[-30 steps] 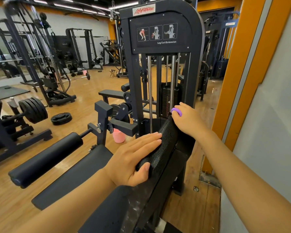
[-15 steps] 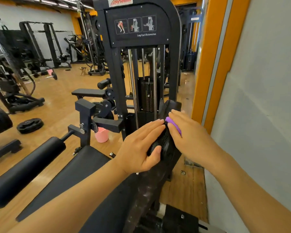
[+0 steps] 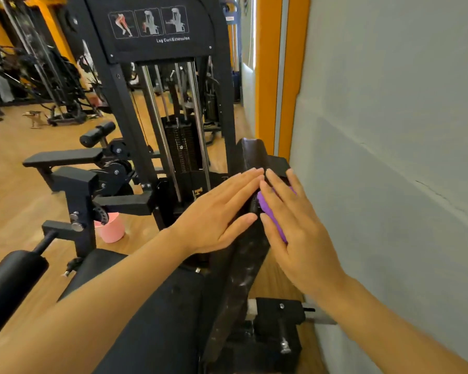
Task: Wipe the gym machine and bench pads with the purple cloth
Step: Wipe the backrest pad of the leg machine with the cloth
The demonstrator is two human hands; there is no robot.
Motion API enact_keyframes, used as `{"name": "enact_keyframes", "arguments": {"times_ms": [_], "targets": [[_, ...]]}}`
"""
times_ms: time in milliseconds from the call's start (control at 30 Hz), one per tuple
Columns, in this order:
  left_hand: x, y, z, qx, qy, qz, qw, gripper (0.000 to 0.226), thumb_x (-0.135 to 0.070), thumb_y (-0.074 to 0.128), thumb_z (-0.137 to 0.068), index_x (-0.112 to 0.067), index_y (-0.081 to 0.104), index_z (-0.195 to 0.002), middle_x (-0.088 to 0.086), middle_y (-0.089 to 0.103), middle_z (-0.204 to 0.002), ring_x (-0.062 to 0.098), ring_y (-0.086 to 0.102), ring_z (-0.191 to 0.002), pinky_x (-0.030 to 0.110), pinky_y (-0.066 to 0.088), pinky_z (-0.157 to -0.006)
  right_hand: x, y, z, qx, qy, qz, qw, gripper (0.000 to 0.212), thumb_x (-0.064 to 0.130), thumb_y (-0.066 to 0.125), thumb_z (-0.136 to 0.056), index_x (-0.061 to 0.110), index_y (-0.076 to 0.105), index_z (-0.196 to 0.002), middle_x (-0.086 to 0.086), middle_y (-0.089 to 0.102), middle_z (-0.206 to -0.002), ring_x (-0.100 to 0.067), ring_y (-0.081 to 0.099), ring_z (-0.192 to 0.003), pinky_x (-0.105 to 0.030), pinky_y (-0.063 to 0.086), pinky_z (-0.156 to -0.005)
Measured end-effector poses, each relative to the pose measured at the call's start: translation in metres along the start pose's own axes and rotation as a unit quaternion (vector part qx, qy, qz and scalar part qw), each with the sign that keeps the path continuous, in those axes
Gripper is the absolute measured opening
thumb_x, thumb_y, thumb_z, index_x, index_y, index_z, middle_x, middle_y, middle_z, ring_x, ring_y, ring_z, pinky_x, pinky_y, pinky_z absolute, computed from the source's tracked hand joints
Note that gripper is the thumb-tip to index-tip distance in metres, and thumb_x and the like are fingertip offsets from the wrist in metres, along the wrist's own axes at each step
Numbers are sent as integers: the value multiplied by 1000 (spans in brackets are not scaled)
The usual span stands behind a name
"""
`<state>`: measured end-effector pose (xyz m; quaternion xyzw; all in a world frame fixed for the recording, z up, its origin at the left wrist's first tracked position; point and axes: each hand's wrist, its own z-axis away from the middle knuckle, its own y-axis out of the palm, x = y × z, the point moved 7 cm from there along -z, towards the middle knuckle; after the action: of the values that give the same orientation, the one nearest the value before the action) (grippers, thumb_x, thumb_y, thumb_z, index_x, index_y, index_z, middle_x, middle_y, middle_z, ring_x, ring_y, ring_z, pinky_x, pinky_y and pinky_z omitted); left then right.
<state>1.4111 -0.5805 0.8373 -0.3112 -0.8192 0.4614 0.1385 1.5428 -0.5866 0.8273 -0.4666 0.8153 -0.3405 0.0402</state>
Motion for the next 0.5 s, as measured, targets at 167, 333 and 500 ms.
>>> {"name": "enact_keyframes", "arguments": {"times_ms": [167,333,500], "targets": [[6,-2,6,46,35,-17,998,63,-46,26,-107,-8,15,-156,5,19,-163,12,12,-153,28,13,-124,4,15,15,-63,71,-37,995,56,42,26,-107,15,15,-156,2,9,-165,-27,5,-152,-18,4,-120],[3,-6,3,69,66,-37,995,62,-43,31,-107,-9,12,-155,3,18,-163,13,12,-153,29,12,-125,12,29,32,-92,21,6,996,56,31,29,-108,15,8,-157,9,-1,-165,-29,4,-152,-23,5,-121],[5,-8,1,86,72,-50,992,64,-44,32,-106,-9,11,-156,3,18,-162,13,10,-153,24,8,-124,9,43,41,-103,32,-13,994,56,36,24,-109,17,4,-158,6,0,-165,-27,2,-152,-20,4,-120]]}}
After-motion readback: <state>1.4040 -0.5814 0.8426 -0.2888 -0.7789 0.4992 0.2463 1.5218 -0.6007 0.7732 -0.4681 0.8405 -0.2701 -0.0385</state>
